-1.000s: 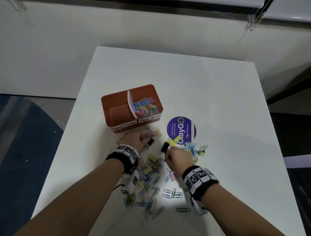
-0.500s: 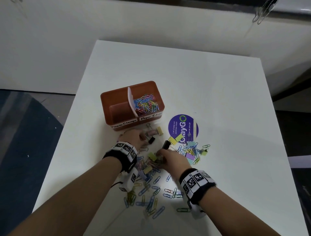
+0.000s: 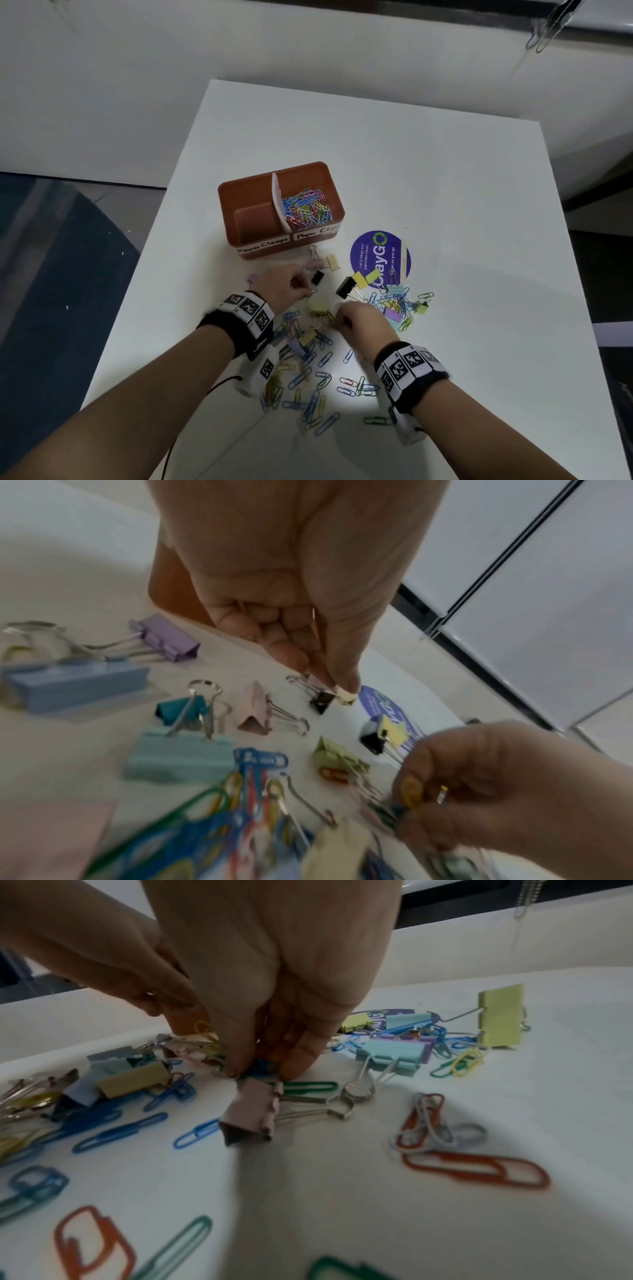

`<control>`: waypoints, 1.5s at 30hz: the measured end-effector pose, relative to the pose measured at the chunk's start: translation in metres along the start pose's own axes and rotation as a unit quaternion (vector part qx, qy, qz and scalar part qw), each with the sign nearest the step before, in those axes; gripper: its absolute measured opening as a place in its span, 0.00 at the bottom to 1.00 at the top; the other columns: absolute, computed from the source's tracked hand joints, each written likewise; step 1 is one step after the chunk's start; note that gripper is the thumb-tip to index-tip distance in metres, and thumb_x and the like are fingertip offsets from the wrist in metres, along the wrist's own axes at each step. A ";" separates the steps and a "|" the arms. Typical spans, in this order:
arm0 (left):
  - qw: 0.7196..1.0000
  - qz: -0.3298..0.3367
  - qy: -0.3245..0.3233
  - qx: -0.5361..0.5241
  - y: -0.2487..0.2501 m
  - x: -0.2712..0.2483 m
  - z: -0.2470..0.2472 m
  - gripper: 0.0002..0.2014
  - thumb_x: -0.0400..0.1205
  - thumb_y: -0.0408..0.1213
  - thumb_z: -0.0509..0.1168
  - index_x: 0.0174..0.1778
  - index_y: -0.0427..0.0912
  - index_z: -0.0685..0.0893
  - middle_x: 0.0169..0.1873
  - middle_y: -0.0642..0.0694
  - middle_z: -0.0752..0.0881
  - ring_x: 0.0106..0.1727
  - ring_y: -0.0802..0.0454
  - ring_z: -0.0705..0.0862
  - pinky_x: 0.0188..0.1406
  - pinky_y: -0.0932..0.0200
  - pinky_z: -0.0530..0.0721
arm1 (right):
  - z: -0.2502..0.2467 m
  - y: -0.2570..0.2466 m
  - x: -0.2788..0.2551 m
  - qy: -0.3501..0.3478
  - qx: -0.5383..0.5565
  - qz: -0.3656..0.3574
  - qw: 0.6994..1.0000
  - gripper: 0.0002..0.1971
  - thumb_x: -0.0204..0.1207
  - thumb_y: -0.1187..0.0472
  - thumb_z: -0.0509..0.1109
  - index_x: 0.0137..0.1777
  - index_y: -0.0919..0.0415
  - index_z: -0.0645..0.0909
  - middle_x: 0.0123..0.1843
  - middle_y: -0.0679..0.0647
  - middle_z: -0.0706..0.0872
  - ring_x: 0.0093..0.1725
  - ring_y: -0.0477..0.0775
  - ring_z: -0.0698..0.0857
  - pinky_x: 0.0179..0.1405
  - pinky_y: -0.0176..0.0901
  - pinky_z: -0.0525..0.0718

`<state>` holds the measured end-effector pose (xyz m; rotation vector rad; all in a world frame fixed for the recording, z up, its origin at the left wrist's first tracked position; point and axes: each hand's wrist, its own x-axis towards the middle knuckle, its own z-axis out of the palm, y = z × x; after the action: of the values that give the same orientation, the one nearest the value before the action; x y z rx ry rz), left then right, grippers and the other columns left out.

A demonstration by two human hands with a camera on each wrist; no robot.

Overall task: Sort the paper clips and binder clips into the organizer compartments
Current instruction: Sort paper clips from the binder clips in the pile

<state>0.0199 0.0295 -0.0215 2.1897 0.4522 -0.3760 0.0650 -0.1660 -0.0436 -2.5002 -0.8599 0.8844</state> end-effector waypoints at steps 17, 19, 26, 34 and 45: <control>0.982 -0.032 0.025 0.183 -0.001 -0.036 0.058 0.17 0.79 0.49 0.63 0.65 0.55 0.78 0.52 0.52 0.87 0.59 0.47 0.82 0.65 0.48 0.75 | -0.014 0.013 -0.016 0.024 0.110 0.073 0.991 0.10 0.77 0.69 0.63 0.41 0.54 0.80 0.40 0.53 0.88 0.40 0.54 0.87 0.44 0.45 0.88; 0.987 -0.047 0.030 0.148 -0.005 -0.031 0.052 0.18 0.78 0.49 0.66 0.64 0.54 0.79 0.50 0.53 0.88 0.57 0.48 0.83 0.62 0.47 0.78 | -0.016 0.014 -0.017 0.027 0.125 0.066 0.990 0.11 0.77 0.69 0.61 0.42 0.53 0.79 0.39 0.52 0.86 0.38 0.54 0.86 0.39 0.46 0.88; 0.985 -0.058 0.044 0.158 -0.005 -0.021 0.050 0.16 0.76 0.52 0.67 0.59 0.55 0.82 0.47 0.53 0.89 0.57 0.48 0.82 0.62 0.45 0.78 | -0.010 0.005 -0.015 0.010 0.119 0.058 0.991 0.12 0.79 0.65 0.60 0.58 0.55 0.81 0.45 0.57 0.86 0.39 0.55 0.86 0.43 0.44 0.88; 0.977 -0.103 0.102 0.156 -0.001 -0.010 0.047 0.10 0.75 0.50 0.68 0.50 0.54 0.80 0.46 0.48 0.88 0.57 0.45 0.81 0.63 0.45 0.77 | 0.003 -0.011 -0.006 0.014 0.044 0.071 0.996 0.18 0.75 0.61 0.69 0.65 0.59 0.76 0.63 0.56 0.76 0.61 0.59 0.79 0.63 0.49 0.80; 0.966 -0.093 0.061 0.234 0.007 0.013 0.038 0.08 0.78 0.49 0.64 0.48 0.54 0.85 0.53 0.51 0.86 0.62 0.44 0.75 0.64 0.45 0.73 | 0.003 -0.009 0.004 -0.015 0.016 0.081 0.996 0.10 0.78 0.63 0.64 0.55 0.62 0.84 0.58 0.59 0.80 0.59 0.61 0.79 0.62 0.47 0.78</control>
<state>0.0302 -0.0022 -0.0447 2.6478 0.6959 -0.4900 0.0617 -0.1564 -0.0437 -2.5633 -0.6527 0.9809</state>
